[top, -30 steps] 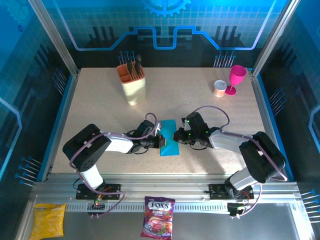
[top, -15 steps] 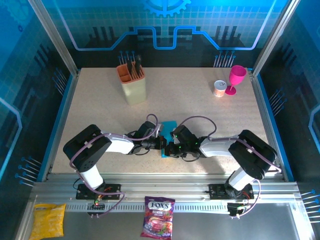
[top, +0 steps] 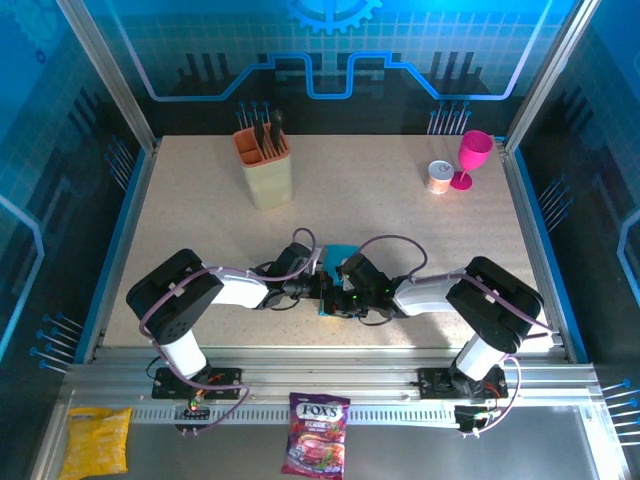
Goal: Fold a paper plane with a square sheet of paper (pick it up from the middle)
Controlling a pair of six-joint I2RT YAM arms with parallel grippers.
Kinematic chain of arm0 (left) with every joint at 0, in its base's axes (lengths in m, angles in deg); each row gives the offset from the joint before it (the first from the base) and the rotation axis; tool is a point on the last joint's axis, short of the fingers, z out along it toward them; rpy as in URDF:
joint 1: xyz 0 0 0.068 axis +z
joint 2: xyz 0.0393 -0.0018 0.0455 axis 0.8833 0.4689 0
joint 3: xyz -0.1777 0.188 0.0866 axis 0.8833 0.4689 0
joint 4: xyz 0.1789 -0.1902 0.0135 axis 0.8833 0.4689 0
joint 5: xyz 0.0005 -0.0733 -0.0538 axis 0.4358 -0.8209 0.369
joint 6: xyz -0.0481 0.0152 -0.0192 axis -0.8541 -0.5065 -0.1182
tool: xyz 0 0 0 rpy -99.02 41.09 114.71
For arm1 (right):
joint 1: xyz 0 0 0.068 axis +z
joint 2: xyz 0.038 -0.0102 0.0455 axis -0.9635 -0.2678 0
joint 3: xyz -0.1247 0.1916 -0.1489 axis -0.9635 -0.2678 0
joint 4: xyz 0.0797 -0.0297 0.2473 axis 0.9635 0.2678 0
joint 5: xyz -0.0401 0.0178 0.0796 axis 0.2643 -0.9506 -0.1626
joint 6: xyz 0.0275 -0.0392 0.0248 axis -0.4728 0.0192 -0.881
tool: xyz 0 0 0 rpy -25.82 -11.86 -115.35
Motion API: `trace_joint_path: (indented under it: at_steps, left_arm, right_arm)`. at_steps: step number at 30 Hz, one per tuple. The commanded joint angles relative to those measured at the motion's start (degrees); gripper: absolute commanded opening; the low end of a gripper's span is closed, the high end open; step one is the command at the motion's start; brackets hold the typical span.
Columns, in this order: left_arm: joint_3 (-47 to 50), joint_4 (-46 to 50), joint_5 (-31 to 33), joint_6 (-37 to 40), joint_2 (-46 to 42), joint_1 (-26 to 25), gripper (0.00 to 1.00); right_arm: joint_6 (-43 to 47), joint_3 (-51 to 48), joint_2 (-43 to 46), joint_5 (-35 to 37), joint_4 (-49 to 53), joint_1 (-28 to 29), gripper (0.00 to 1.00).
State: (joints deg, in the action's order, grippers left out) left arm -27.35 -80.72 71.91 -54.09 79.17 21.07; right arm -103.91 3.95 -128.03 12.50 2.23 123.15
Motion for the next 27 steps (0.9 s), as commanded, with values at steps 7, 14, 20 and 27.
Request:
trace_joint_path:
  at_steps: [7, 14, 20, 27]
  left_arm:
    - [1.2, -0.9, 0.2, -1.1, 0.2, -0.7, 0.0]
    - [1.1, -0.7, 0.8, -4.2, 0.1, -1.6, 0.0]
    - [-1.2, 2.7, 0.1, -4.3, -1.2, -1.5, 0.0]
    - [-4.4, 5.6, -0.9, -2.4, -1.5, 1.2, 0.0]
  right_arm:
    - [0.0, 1.5, 2.3, 3.9, 1.3, 2.3, 0.0]
    - [-0.4, 2.4, -2.5, 3.9, -0.2, 2.7, 0.0]
    - [-1.4, 0.3, -4.0, 4.8, 1.7, 2.5, 0.0]
    - [-2.1, -2.2, -3.5, 5.6, 5.4, 1.5, 0.0]
